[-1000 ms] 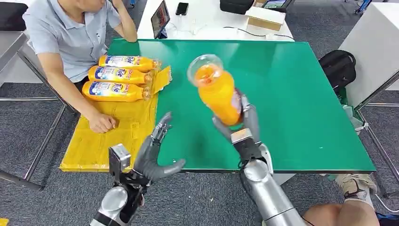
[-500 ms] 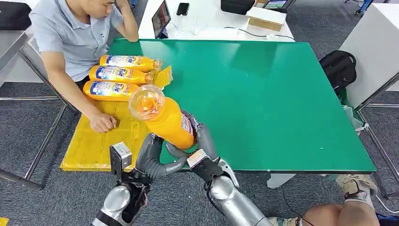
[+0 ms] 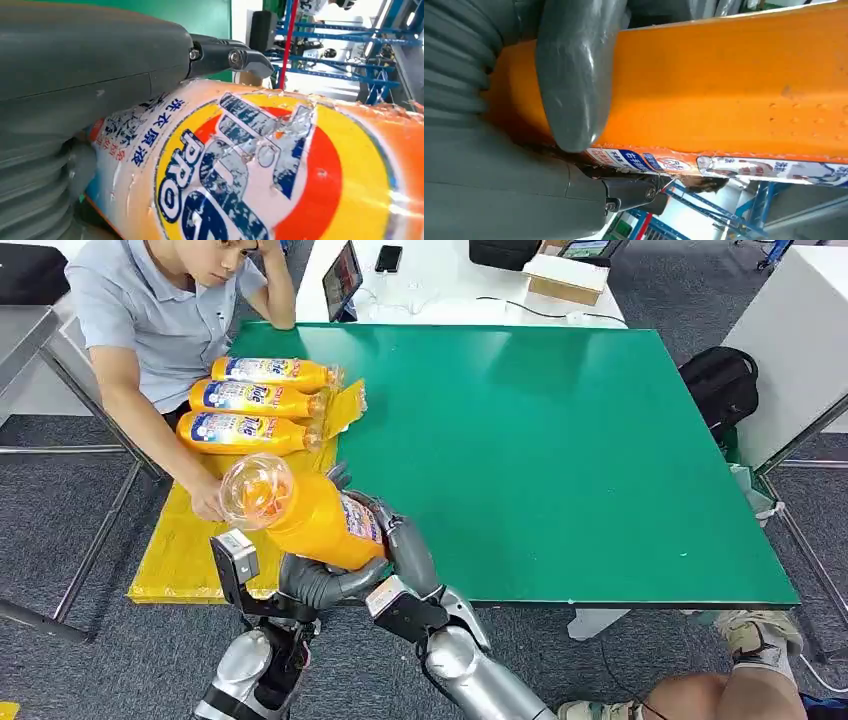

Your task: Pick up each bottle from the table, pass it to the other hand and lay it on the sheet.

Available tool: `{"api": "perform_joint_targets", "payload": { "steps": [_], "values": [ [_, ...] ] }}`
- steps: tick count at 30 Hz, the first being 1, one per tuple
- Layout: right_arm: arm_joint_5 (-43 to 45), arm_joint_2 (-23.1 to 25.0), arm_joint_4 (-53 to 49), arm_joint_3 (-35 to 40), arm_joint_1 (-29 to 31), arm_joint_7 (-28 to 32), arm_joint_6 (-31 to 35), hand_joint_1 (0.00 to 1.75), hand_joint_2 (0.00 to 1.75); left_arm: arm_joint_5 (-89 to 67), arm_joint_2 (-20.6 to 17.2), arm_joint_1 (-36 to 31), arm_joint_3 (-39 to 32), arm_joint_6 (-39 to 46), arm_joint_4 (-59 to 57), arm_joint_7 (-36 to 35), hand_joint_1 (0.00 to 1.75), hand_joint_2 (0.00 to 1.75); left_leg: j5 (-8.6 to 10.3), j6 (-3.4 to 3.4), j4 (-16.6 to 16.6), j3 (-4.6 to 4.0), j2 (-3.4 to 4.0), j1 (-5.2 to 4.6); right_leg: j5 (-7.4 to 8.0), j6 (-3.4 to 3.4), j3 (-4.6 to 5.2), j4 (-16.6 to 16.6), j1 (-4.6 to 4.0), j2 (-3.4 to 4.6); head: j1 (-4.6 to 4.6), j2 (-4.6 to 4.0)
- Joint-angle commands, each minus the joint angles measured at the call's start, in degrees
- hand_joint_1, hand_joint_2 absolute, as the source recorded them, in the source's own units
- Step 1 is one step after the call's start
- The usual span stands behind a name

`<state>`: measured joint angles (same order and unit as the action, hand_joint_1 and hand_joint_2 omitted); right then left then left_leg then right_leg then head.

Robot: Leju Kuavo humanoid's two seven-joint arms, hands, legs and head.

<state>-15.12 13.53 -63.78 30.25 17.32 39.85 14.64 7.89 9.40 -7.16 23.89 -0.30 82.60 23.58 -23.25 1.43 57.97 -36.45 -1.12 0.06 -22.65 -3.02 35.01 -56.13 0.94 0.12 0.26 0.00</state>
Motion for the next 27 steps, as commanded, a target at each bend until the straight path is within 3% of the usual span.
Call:
{"api": "perform_joint_targets", "payload": {
  "steps": [1, 8, 17, 18, 19, 20, 21, 22, 27],
  "values": [
    [2.01, 0.06, 8.16, 7.25, 1.63, 0.15, 1.16, 1.75, 1.75, 1.97, 0.15, -2.86, -2.53, 2.80, 0.87, 1.05, 0.00, 1.75, -0.16, -0.07, 0.01, 0.31, 0.23, 0.04, -0.10, 0.12, -0.28, 0.02, -0.06, 0.10, -0.07, 0.00],
    [-3.85, 0.40, 19.36, 8.54, 5.15, 0.15, -0.13, 1.75, 1.75, 1.41, -2.53, -3.63, -2.78, 2.54, 2.90, 2.54, 0.00, 1.75, -0.14, -0.12, -0.08, 0.45, 0.18, 0.05, -0.11, 0.18, -0.44, 0.10, -0.09, 0.00, -0.07, 0.00],
    [-11.57, -0.02, 22.73, 8.51, 5.88, 0.00, 1.51, 1.75, 1.75, -0.32, -2.78, -5.08, -3.48, 0.87, 1.04, 1.75, 0.02, 1.75, -0.04, -0.08, -0.05, 0.23, 0.02, 0.07, -0.08, 0.10, -0.22, 0.10, -0.09, -0.21, -0.07, 0.00],
    [-12.41, -0.07, 23.05, 8.80, 5.94, -0.40, 1.74, 1.75, 1.75, -0.37, -2.73, -5.24, -3.62, 0.93, 0.79, 1.75, 1.55, 1.75, -0.08, -0.09, -0.07, 0.35, -0.01, 0.06, -0.13, 0.12, -0.34, 0.10, -0.08, -0.24, -0.09, 0.00],
    [-13.64, -0.14, 23.58, 9.21, 6.01, -1.33, 2.41, 1.01, 1.75, -0.32, -2.68, -5.41, -3.94, 1.06, 0.67, 1.69, 1.75, 1.75, -0.04, -0.07, -0.05, 0.23, 0.04, 0.07, -0.07, 0.09, -0.20, 0.11, -0.09, -0.18, -0.07, 0.00],
    [-14.32, 0.03, 23.66, 8.87, 5.81, -2.13, 4.20, 0.00, 1.75, -0.07, -2.65, -5.43, -4.33, 1.22, 0.60, 1.33, 1.75, 1.75, -0.08, -0.10, -0.06, 0.36, 0.01, 0.07, -0.13, 0.13, -0.34, 0.11, -0.10, -0.24, -0.11, 0.00],
    [-15.25, 0.18, 23.90, 8.90, 5.71, -2.11, 5.51, 0.00, 1.75, 0.22, -2.77, -5.48, -4.59, 1.12, 0.47, 0.81, 1.75, 1.75, -0.02, -0.07, -0.05, 0.18, 0.08, 0.05, -0.05, 0.08, -0.13, 0.10, -0.07, -0.15, -0.09, 0.00],
    [-16.89, 0.23, 24.04, 8.74, 5.67, -2.27, 8.32, 0.00, 0.00, 0.58, -2.71, -5.68, -5.01, 0.90, 0.03, 0.20, 1.75, 1.75, -0.01, -0.07, -0.06, 0.19, 0.06, 0.06, -0.05, 0.08, -0.14, 0.12, -0.07, -0.17, -0.09, 0.00],
    [-19.99, -0.70, 22.49, 7.42, 5.36, -1.36, 17.86, 0.00, 0.00, 5.26, -1.91, -7.51, -7.50, -0.13, -3.35, -2.11, 1.75, 1.75, -0.01, -0.07, -0.05, 0.13, 0.12, 0.01, -0.03, 0.08, -0.07, 0.07, -0.03, -0.10, -0.09, 0.00]
  ]
}}
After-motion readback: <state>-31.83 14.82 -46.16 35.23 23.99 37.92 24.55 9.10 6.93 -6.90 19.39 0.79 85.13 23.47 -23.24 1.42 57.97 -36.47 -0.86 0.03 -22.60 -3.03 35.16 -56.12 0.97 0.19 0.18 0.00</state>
